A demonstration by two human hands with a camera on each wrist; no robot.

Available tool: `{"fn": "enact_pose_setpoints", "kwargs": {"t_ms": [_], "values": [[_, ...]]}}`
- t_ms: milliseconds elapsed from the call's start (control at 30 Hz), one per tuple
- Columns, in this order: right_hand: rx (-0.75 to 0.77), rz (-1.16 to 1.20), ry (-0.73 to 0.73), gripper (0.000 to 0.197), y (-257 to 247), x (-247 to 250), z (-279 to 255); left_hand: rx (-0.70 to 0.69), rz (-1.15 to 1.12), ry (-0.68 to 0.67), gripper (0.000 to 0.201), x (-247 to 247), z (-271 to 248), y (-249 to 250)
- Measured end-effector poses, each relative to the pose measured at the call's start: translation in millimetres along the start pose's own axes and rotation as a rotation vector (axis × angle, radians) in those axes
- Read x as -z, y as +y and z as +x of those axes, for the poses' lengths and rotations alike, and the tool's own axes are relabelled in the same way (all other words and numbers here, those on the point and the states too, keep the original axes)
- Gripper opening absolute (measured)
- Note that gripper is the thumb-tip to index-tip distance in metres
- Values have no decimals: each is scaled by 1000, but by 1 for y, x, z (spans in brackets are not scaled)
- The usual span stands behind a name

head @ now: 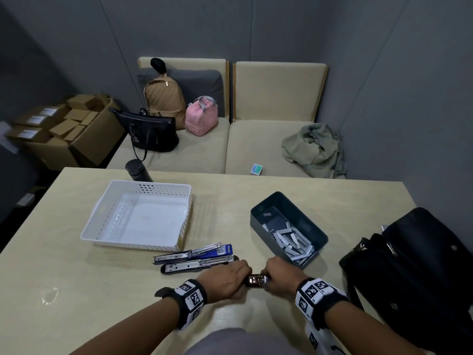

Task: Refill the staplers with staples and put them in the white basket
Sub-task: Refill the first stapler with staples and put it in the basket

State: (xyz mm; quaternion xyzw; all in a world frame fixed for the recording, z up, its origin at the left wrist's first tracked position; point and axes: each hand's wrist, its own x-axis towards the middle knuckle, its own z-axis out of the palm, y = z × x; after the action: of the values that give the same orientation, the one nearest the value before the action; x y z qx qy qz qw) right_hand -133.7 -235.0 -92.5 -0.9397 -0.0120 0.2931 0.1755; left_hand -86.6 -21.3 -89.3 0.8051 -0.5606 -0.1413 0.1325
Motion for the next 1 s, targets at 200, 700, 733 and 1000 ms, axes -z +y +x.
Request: {"fn": "enact_pose_setpoints", "kwargs": {"t_ms": [200,700,733,1000], "values": [[12,-32,-12,15,12,-19,-5,16,30,89,25,13,-16,-12],[30,-234,53,29,7,-35,1,163,285,-178,33,-22,-78,-48],[30,-239,47,29,7,-35,2,188,277,-168,33,-25,-78,-45],[24,-176,75,19,-2,-25,-4,160,237,-161,36,-30,-34,-11]]}}
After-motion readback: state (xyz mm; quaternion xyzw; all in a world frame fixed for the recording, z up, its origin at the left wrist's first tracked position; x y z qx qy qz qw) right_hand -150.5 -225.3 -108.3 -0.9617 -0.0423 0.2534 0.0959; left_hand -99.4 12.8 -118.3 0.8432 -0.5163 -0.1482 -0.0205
